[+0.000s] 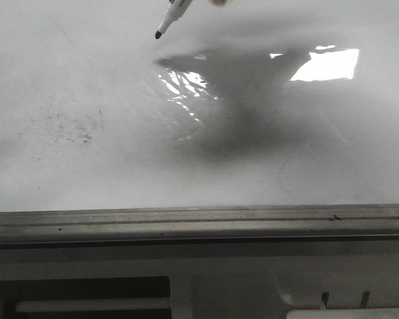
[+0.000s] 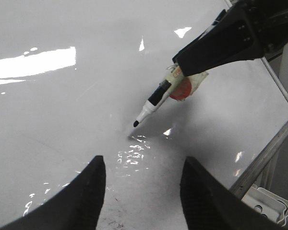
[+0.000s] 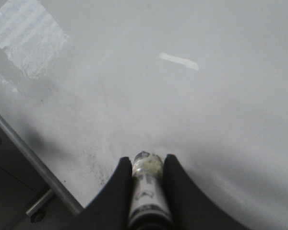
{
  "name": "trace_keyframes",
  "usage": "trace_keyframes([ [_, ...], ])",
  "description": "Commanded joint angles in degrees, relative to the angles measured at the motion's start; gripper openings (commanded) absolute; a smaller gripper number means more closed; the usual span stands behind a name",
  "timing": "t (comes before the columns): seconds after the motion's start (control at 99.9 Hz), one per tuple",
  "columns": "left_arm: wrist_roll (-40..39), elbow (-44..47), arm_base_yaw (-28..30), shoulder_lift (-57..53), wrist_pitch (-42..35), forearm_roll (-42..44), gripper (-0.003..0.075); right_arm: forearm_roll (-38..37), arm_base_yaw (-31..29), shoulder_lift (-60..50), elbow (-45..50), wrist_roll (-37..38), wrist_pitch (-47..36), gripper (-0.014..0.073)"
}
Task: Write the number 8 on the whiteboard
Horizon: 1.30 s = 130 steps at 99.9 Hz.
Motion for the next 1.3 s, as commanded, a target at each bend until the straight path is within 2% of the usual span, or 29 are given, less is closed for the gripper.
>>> trace_keyframes([
  [0.0,-0.68,-1.53,0.08,-0.22,-3.34,-1.2,0.0333,-0.33,-1.11,1.01,-3.64,-0.18,-2.84,-0.0069],
  [0.14,-0.68,-1.53,0.08,-0.22,-3.34,-1.2,0.0333,-0.33,-1.52,4.49,-4.0,-0.18,-2.45,-0.0069],
  [0.22,-0.68,-1.53,0.08,-0.22,-3.34,-1.2,0.0333,-0.58,-1.52,5.51,-3.87,-0.41,0.42,-0.0069],
  [0.4,-0.68,-1.53,0.08,-0.22,-3.34,-1.2,0.0333,-6.34,-2.48,3.6,-3.77,-0.41,4.92,-0.005],
  [0.57,-0.68,-1.53,0.08,-0.22,-3.34,-1.2,0.0333,-6.46,-2.34,3.85,-3.77,-0.41,11.28,-0.005],
  [0.65,-0.68,-1.53,0.08,-0.22,-3.34,-1.2,0.0333,-6.34,-0.82,5.32,-3.77,-0.41,10.18,-0.0051],
  [0.83,-0.68,-1.53,0.08,-0.22,-3.34,-1.2,0.0333,-6.07,1.17,6.2,-4.43,0.45,1.22,-0.005],
  [1.041,-0.68,-1.53,0.08,-0.22,-3.34,-1.2,0.0333,-6.07,-5.17,3.04,-5.2,0.69,-0.47,-0.005],
  [1.151,-0.68,-1.53,0.08,-0.22,-3.34,-1.2,0.0333,-5.35,-5.29,2.95,-6.4,0.69,-2.04,-0.0051],
  [1.291,-0.68,-1.53,0.08,-0.22,-3.34,-1.2,0.0333,-5.24,-2.18,3.75,-7.44,0.26,-0.91,-0.0051],
])
